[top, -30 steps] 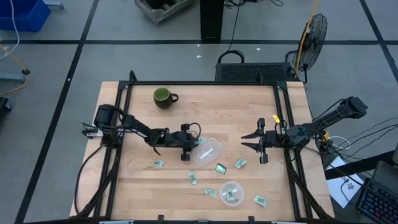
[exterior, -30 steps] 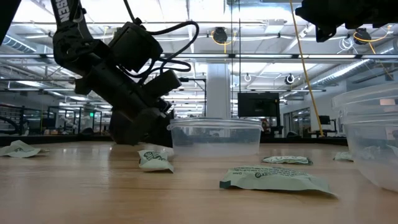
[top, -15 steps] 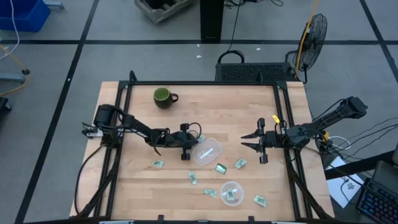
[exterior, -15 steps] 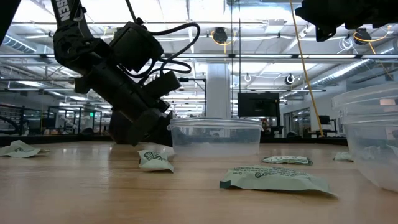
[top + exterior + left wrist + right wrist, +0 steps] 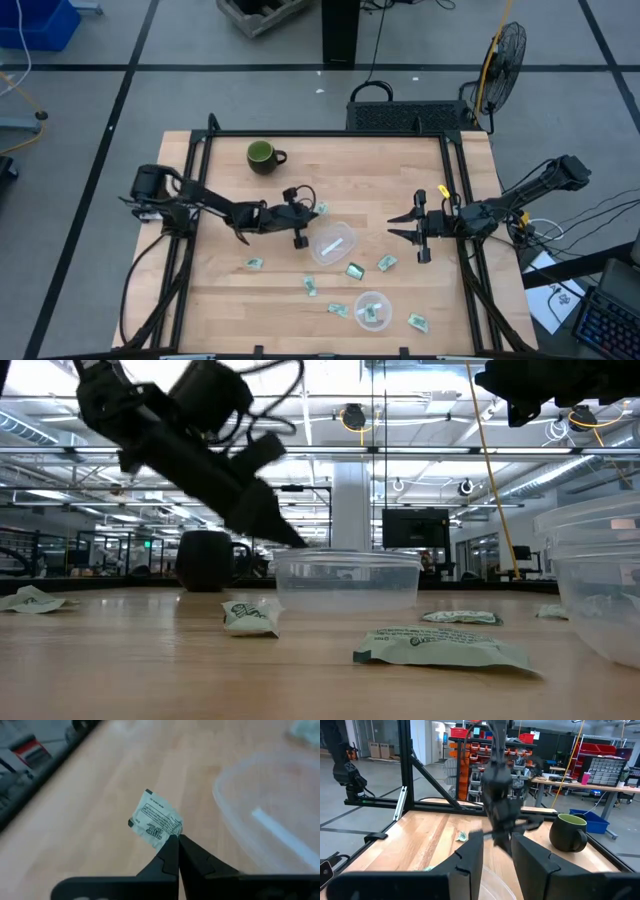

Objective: Pick and place Stevia / Truvia into bins
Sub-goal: Put the stevia packet into the top transparent container

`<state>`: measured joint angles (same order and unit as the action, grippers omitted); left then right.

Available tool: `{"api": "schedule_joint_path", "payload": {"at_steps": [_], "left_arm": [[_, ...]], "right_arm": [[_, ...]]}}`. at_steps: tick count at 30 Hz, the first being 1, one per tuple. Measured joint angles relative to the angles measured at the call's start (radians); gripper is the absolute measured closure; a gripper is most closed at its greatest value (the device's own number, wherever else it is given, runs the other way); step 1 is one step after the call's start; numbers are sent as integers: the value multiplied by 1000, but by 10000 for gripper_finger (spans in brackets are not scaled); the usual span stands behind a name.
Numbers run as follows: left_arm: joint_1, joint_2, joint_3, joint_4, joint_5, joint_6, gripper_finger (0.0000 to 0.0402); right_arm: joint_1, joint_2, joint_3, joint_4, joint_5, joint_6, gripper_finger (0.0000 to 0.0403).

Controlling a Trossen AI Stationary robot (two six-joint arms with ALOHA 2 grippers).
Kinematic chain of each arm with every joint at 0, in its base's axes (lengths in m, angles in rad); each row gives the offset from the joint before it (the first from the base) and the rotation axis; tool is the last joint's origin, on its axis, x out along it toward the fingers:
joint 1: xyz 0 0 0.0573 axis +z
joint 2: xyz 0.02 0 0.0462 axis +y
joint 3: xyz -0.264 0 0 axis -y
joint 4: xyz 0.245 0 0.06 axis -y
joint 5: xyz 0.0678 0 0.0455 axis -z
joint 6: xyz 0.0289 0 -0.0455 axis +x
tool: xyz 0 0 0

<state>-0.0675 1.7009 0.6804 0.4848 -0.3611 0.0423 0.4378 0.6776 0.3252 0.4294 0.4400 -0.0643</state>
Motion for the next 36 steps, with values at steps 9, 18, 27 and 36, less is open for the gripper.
{"api": "schedule_joint_path", "payload": {"at_steps": [9, 18, 27, 36], "left_arm": [[-55, -183, 1, 6, 202, -81, 391], [-141, 16, 86, 55, 180, -152, 391], [-144, 92, 425, -558, 134, -127, 394], [-142, 194, 568, -750, 182, -129, 397]], "right_arm": [[0, 0, 0, 0, 0, 0, 307], [0, 0, 0, 23, 0, 0, 307], [0, 0, 0, 39, 0, -2, 307], [0, 0, 0, 45, 0, -8, 307]]}}
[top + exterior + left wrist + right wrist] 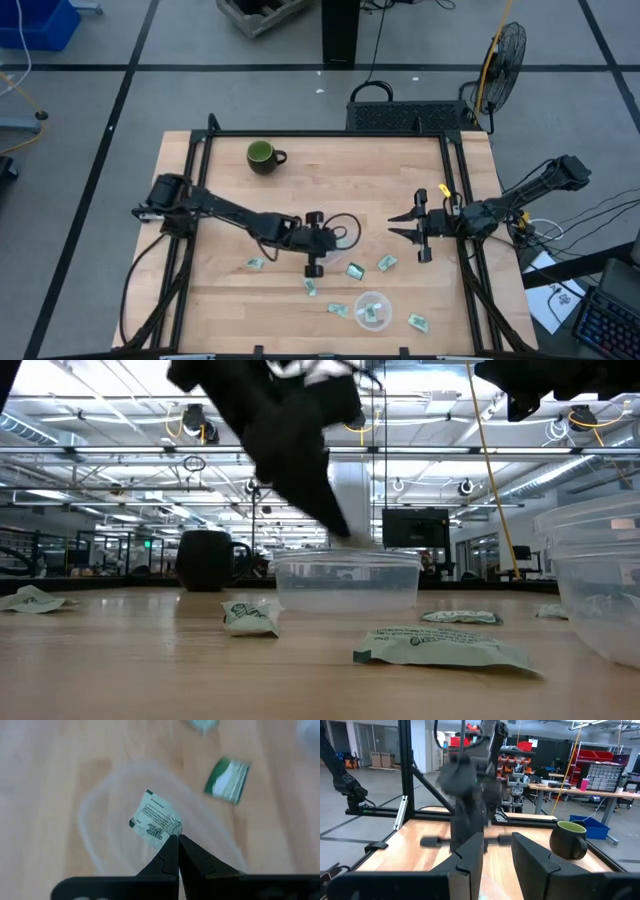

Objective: Pick and place Stevia / Truvia into bins
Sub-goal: Put the stevia packet into the top transparent container

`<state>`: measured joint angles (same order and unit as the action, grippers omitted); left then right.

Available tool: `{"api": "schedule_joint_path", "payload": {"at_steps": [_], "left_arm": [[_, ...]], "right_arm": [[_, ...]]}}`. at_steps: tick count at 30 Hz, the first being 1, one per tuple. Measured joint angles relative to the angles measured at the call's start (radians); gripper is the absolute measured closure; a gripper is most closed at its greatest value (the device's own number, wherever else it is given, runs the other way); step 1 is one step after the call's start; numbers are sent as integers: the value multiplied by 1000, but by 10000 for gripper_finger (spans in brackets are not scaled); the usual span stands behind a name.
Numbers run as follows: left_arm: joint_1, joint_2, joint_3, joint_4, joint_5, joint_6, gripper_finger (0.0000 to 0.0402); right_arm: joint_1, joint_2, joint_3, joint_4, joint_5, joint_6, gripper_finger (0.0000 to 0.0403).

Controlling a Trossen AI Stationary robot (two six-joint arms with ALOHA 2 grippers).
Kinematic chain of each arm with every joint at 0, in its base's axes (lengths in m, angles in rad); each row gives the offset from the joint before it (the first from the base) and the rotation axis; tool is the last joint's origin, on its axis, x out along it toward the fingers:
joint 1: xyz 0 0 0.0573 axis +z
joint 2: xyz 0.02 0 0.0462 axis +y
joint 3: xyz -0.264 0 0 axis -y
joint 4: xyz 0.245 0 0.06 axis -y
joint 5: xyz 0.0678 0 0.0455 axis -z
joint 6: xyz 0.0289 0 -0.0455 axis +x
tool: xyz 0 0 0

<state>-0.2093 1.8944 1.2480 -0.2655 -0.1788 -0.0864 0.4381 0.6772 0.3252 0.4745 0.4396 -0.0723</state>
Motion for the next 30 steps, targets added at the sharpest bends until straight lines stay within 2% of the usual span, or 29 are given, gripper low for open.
{"api": "schedule_joint_path", "payload": {"at_steps": [4, 10, 21, 26, 30], "left_arm": [[1, 51, -1, 2, 0, -3, 385], [0, 61, -1, 25, 3, 9, 368], [1, 58, -1, 3, 1, 32, 312], [-5, 8, -1, 4, 4, 54, 289], [-19, -84, -1, 1, 1, 71, 282]], "right_arm": [[0, 2, 0, 3, -6, 0, 307], [0, 2, -1, 8, -77, 0, 307], [0, 2, -1, 7, -77, 0, 307], [0, 2, -1, 7, -77, 0, 307], [0, 2, -1, 5, -77, 0, 307]]}}
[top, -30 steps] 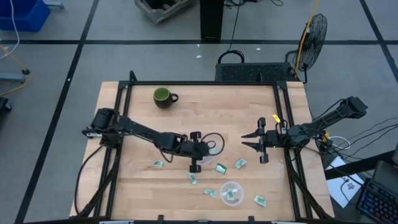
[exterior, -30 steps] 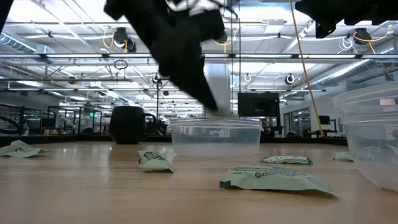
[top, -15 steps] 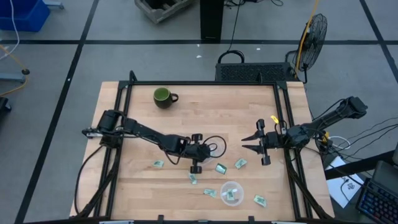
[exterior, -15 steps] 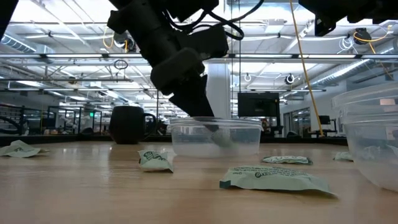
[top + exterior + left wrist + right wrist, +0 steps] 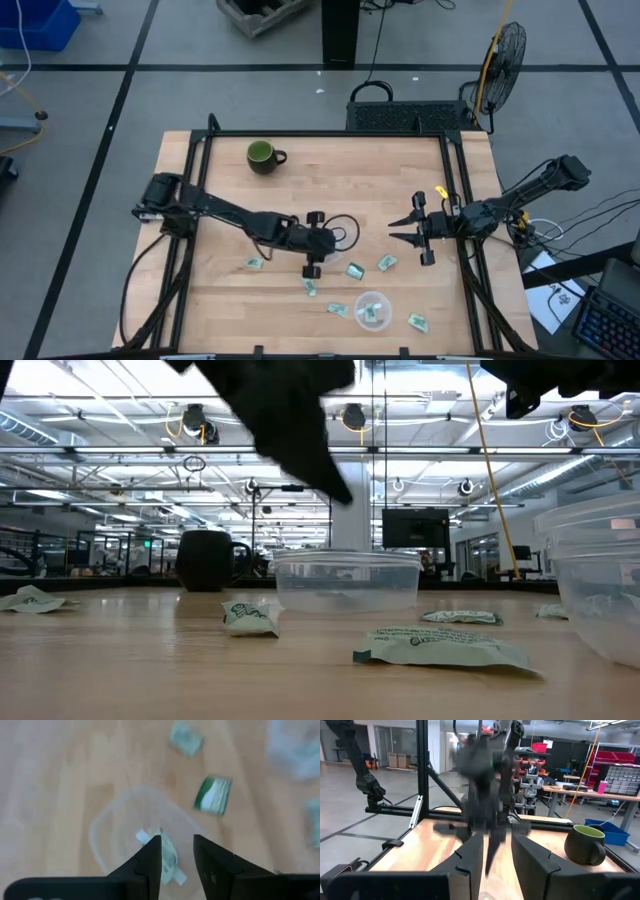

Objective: Pick and place Stevia / Truvia into bins
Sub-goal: Put the stevia packet into the top transparent container

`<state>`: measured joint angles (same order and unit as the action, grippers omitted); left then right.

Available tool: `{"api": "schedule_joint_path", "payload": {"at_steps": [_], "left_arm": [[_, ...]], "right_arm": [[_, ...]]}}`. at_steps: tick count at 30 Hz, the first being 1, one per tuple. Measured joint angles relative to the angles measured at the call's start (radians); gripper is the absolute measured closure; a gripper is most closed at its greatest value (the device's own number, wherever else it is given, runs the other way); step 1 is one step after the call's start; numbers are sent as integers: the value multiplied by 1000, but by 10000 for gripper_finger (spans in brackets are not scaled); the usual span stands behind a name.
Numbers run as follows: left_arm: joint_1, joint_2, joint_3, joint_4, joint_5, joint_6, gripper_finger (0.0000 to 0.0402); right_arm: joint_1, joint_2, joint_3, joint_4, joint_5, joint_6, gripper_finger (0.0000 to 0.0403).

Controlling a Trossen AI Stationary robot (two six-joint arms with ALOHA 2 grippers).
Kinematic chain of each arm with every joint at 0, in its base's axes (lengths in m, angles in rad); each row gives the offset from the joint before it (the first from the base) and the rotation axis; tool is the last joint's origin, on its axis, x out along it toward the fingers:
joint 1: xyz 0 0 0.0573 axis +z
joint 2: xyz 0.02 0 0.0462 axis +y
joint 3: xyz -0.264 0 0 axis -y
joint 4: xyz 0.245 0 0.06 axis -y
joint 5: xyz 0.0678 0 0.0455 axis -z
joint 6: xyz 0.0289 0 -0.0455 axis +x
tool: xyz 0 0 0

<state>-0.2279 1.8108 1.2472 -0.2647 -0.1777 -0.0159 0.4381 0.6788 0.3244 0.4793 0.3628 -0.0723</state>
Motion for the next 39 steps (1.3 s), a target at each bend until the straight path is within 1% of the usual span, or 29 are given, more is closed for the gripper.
{"api": "schedule_joint_path", "payload": {"at_steps": [3, 6, 9, 13, 15, 18, 21, 25, 28, 30, 33, 36, 38, 39], "left_arm": [[-13, -108, 0, -18, -6, 10, 282], [-25, -228, 0, -87, -7, -11, 282], [-36, -352, 0, -212, -10, -103, 282], [-64, -474, 0, -443, -63, -289, 282], [-84, -503, 0, -568, -69, -374, 282], [-130, -506, 0, -757, -67, -535, 282], [-181, -487, -21, -862, -51, -725, 282], [-249, -469, -116, -862, -9, -961, 282], [-290, -468, -227, -838, 83, -1125, 282], [-311, -467, -311, -790, 134, -1207, 282], [-340, -468, -426, -638, 160, -1250, 282], [-354, -467, -506, -442, 140, -1224, 282], [-352, -467, -543, -370, 119, -1211, 282], [-349, -467, -554, -368, 115, -1209, 282]], "right_arm": [[0, 0, 0, -5, 0, -1, 307], [0, 0, 0, -13, 1, -20, 307], [0, 1, 0, -29, 1, -21, 307], [0, 1, 0, -64, 1, -19, 307], [0, 1, 0, -78, 1, -18, 307], [0, 0, -8, -78, 1, 5, 307], [0, 1, -23, -80, 1, 7, 307], [0, 1, -36, -80, 1, 8, 307], [0, 1, -38, -80, 0, 8, 307], [0, 0, -38, -80, -1, 8, 307], [0, 0, -38, -80, -1, 8, 307], [0, 1, -38, -80, -1, 8, 307], [0, 1, -38, -78, -1, 8, 307], [0, 1, -38, -77, -1, 8, 307]]}}
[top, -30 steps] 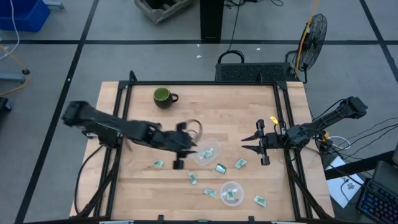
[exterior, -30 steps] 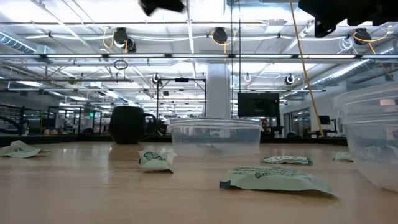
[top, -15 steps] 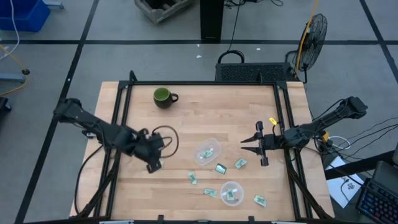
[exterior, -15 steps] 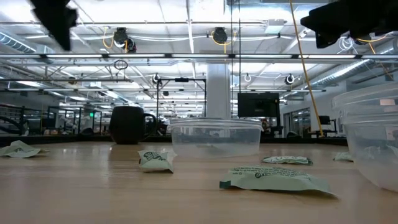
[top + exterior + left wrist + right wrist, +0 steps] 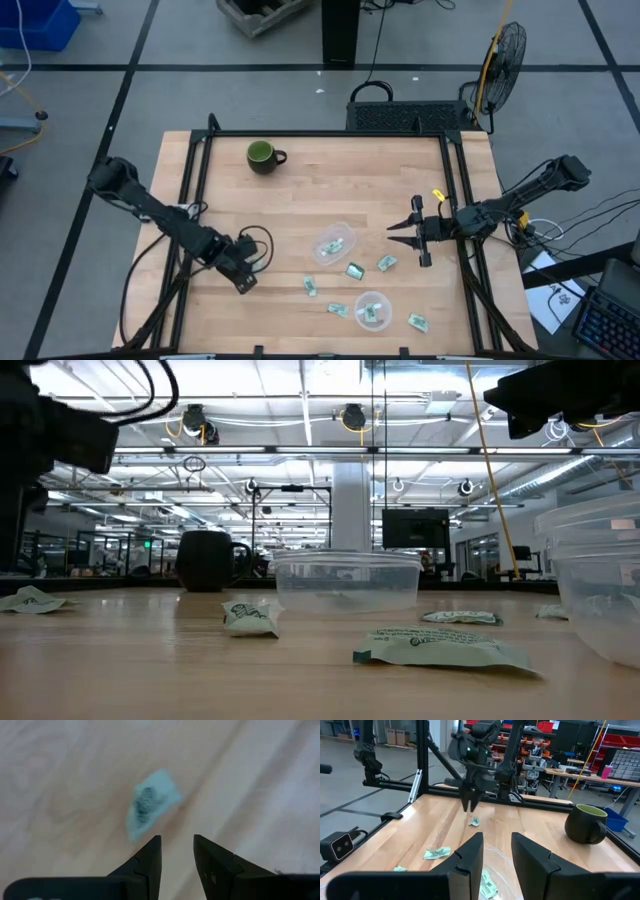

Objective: Pick and place Stevia / Truvia into bins
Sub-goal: Put the stevia packet into the top transparent container

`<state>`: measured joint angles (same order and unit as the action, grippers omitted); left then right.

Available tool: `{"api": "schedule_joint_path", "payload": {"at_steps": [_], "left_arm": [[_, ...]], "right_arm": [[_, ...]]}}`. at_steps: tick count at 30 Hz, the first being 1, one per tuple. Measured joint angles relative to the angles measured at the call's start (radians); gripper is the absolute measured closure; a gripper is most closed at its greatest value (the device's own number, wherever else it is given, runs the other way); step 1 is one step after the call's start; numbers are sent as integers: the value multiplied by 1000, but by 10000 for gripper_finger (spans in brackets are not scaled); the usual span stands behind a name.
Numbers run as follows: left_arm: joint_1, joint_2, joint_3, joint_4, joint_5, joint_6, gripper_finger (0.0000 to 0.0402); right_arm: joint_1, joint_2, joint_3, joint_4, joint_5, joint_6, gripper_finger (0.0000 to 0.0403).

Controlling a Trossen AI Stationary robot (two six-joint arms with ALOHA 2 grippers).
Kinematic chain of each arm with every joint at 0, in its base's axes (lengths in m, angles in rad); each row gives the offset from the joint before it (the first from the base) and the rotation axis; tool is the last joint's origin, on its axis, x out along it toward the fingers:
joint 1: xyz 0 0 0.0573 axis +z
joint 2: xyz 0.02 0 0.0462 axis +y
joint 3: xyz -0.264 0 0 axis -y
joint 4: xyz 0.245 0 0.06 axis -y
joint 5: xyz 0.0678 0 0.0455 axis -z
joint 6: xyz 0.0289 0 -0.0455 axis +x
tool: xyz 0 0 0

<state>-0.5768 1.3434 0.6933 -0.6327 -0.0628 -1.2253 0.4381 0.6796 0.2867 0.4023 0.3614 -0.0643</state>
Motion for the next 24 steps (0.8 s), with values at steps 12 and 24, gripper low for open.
{"api": "schedule_joint_path", "payload": {"at_steps": [12, 24], "left_arm": [[26, 0, -43, 35, -43, -4, 282], [30, -1, -42, -7, -54, 9, 282]], "right_arm": [[0, 0, 0, 8, 0, 0, 307], [0, 0, 0, 8, -1, 0, 307]]}}
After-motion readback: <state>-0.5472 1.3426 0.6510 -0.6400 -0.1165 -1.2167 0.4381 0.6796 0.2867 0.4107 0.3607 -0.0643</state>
